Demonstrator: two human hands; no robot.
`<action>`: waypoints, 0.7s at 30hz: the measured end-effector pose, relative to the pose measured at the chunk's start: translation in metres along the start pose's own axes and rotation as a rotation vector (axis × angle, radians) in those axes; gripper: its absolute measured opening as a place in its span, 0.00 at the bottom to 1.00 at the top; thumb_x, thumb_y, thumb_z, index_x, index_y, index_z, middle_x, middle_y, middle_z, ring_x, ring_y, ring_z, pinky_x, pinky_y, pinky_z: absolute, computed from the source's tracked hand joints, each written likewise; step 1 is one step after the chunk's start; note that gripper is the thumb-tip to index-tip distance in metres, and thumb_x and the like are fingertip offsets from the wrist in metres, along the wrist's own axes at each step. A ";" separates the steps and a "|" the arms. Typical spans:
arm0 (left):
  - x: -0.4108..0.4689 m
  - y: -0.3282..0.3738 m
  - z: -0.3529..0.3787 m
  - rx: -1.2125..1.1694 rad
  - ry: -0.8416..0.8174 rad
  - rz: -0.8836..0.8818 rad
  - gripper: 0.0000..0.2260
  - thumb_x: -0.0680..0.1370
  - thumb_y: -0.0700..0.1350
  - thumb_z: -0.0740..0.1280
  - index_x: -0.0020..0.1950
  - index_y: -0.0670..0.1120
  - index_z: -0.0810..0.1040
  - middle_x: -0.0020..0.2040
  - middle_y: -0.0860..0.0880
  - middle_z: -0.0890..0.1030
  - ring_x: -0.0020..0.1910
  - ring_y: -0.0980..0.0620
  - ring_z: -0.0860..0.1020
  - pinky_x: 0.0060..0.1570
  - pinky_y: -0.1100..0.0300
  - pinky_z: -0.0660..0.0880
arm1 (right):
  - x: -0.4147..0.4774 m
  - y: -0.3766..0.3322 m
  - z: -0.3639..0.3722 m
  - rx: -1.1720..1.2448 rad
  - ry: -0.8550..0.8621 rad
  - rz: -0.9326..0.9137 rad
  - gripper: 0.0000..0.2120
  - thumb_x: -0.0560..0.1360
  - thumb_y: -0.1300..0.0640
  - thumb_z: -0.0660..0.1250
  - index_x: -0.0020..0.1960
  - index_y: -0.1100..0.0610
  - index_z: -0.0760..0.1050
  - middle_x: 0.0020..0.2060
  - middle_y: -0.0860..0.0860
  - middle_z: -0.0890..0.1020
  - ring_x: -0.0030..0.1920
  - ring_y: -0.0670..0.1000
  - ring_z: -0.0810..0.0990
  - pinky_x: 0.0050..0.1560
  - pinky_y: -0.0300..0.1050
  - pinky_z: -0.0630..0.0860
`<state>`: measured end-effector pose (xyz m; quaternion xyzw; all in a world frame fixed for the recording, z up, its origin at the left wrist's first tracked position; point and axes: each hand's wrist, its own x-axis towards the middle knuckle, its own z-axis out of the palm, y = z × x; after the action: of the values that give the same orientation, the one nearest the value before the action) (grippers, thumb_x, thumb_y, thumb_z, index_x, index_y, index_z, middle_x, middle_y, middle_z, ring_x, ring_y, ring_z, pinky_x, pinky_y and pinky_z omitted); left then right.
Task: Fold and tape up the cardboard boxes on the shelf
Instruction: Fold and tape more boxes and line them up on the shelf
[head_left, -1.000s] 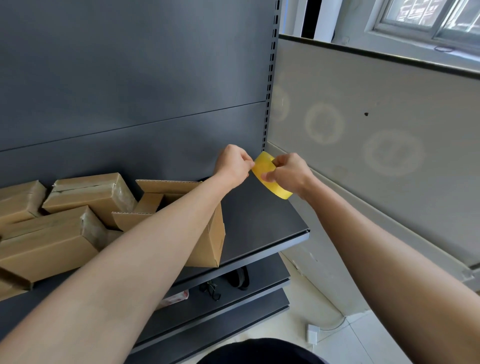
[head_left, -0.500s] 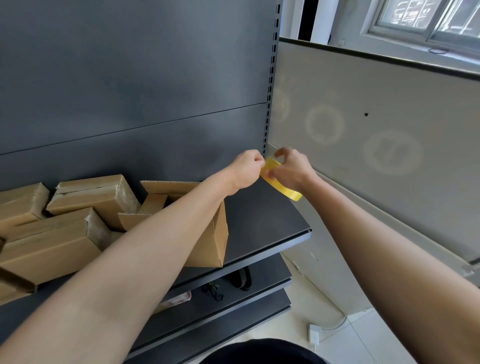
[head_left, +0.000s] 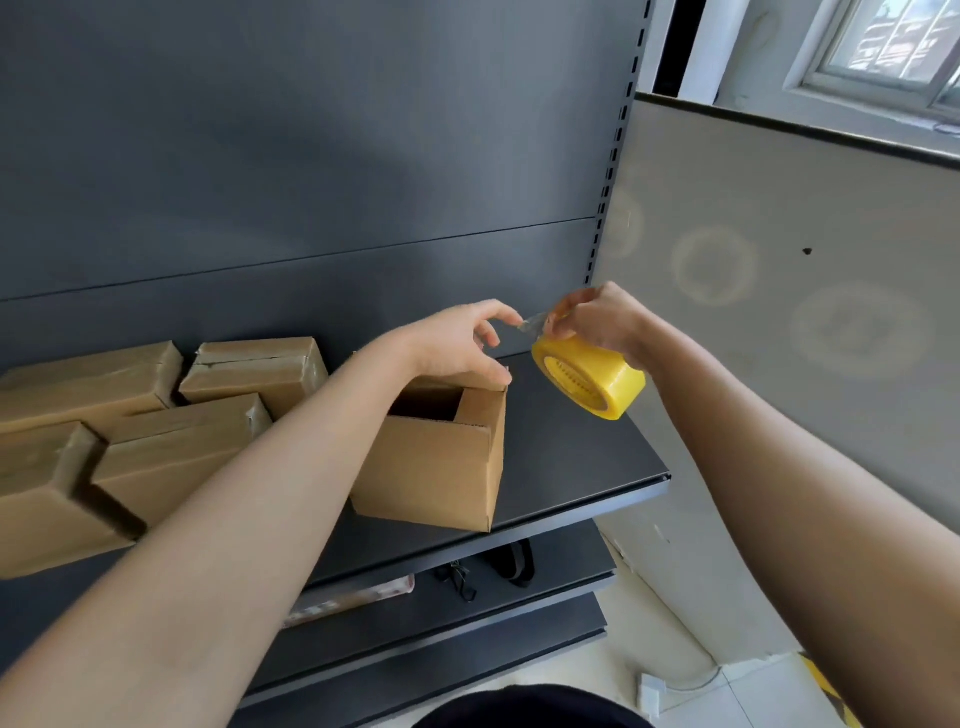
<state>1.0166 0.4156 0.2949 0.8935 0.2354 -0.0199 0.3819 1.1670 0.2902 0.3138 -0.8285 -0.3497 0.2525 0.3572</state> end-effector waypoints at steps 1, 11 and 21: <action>-0.005 -0.005 -0.002 -0.020 0.022 0.004 0.30 0.70 0.49 0.75 0.66 0.65 0.64 0.58 0.55 0.73 0.57 0.56 0.73 0.49 0.60 0.70 | 0.002 -0.006 0.003 -0.013 0.001 -0.011 0.07 0.71 0.64 0.68 0.37 0.53 0.79 0.28 0.46 0.73 0.29 0.44 0.67 0.21 0.31 0.66; -0.054 -0.067 -0.018 0.170 0.133 -0.244 0.40 0.70 0.50 0.75 0.76 0.57 0.56 0.75 0.53 0.55 0.74 0.46 0.54 0.68 0.46 0.61 | 0.012 -0.062 0.027 0.108 0.024 -0.096 0.10 0.70 0.63 0.65 0.35 0.51 0.79 0.35 0.48 0.76 0.32 0.46 0.68 0.28 0.33 0.65; -0.078 -0.098 -0.021 -0.013 0.090 -0.264 0.50 0.67 0.50 0.78 0.77 0.60 0.46 0.77 0.59 0.43 0.76 0.46 0.53 0.70 0.48 0.59 | 0.003 -0.071 0.054 0.130 -0.040 -0.128 0.10 0.70 0.64 0.66 0.37 0.50 0.80 0.43 0.46 0.80 0.42 0.45 0.71 0.37 0.37 0.67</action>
<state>0.9014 0.4572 0.2607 0.8523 0.3679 -0.0283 0.3708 1.1046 0.3506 0.3339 -0.7744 -0.3916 0.2677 0.4186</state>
